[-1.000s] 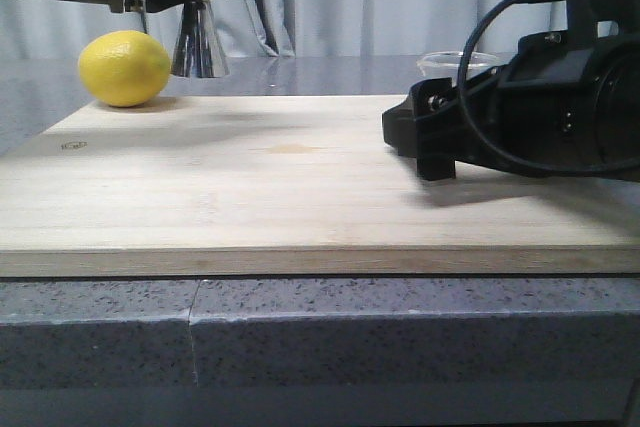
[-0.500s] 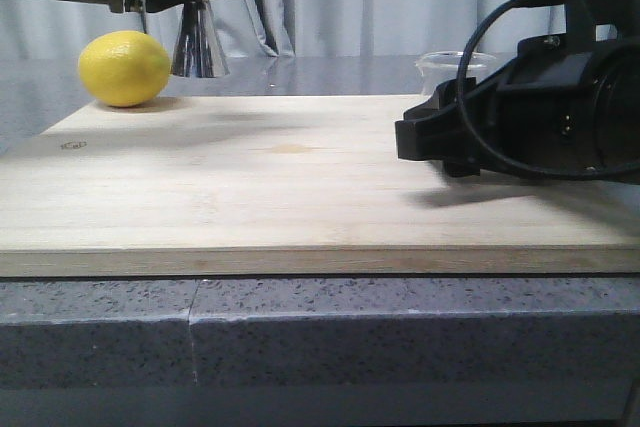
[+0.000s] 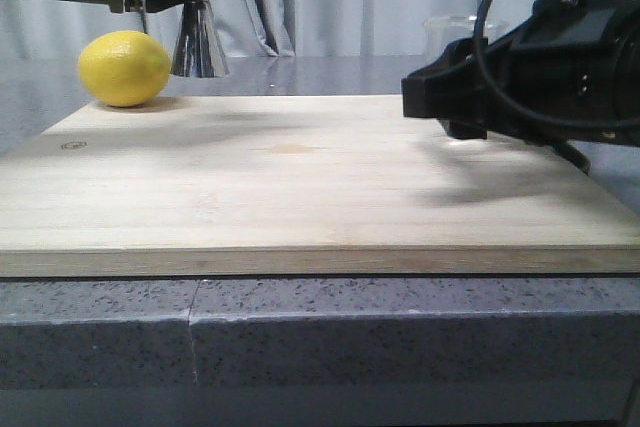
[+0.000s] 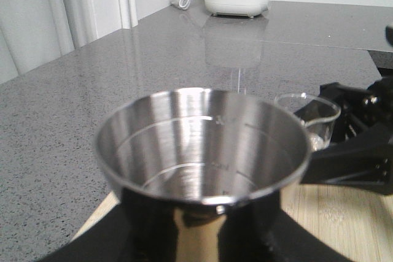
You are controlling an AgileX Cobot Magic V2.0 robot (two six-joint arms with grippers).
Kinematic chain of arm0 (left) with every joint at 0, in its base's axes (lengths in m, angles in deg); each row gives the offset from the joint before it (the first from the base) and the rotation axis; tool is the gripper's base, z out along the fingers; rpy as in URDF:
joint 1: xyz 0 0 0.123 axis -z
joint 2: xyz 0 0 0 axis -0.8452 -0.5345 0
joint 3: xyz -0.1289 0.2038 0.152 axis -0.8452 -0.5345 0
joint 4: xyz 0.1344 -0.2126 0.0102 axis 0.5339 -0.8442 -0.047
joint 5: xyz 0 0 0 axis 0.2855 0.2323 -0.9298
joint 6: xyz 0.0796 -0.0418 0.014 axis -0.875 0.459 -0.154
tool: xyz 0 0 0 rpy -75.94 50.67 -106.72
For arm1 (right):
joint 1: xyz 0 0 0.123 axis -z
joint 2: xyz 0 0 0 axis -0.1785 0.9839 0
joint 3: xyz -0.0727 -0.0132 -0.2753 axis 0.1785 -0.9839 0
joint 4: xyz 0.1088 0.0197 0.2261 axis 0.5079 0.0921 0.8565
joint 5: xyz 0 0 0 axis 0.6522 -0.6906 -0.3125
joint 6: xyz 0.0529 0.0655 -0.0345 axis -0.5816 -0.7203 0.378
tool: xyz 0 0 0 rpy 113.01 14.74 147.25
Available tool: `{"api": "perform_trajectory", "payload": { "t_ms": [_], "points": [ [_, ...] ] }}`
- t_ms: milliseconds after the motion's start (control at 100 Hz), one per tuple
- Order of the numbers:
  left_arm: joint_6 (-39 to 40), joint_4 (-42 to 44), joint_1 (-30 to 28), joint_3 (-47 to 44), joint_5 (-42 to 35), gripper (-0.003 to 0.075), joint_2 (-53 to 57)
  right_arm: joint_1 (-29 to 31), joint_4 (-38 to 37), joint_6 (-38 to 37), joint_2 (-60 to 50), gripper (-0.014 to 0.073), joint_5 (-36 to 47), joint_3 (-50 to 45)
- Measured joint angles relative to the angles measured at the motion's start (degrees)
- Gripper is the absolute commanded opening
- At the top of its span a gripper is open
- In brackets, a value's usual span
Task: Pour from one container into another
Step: 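Lift the beaker with the right gripper toward the held jigger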
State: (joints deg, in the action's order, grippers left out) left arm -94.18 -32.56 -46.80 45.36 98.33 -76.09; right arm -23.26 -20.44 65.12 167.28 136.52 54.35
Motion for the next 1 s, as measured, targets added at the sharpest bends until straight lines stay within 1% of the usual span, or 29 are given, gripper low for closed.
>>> {"api": "perform_trajectory", "payload": {
  "t_ms": [190, 260, 360, 520, 660, 800, 1000],
  "points": [
    [0.0, 0.0, 0.0, 0.0, 0.0, 0.0207, 0.0, 0.0, 0.0, 0.0, -5.5, 0.0323, -9.3, 5.2],
    [0.0, 0.0, 0.0, 0.0, 0.0, 0.0207, 0.0, 0.0, -1.0, 0.0, -6.9, 0.0323, -14.0, 8.4],
    [0.0, 0.0, 0.0, 0.0, 0.0, 0.0207, 0.0, 0.0, -3.2, 0.0, -7.8, 0.0323, -22.8, 14.5],
    [0.0, 0.0, 0.0, 0.0, 0.0, 0.0207, 0.0, 0.0, -9.5, 0.0, -7.9, 0.0323, -39.0, 25.6],
    [0.0, 0.0, 0.0, 0.0, 0.0, 0.0207, 0.0, 0.0, -16.8, 0.0, -7.9, 0.0323, -50.5, 35.5],
    [0.0, 0.0, 0.0, 0.0, 0.0, 0.0207, 0.0, 0.0, -22.7, 0.0, -6.0, 0.0323, -58.9, 44.6],
    [0.0, 0.0, 0.0, 0.0, 0.0, 0.0207, 0.0, -0.4, -29.5, 0.0, 0.0, 0.0323, -66.2, 54.4]
  ]
}}
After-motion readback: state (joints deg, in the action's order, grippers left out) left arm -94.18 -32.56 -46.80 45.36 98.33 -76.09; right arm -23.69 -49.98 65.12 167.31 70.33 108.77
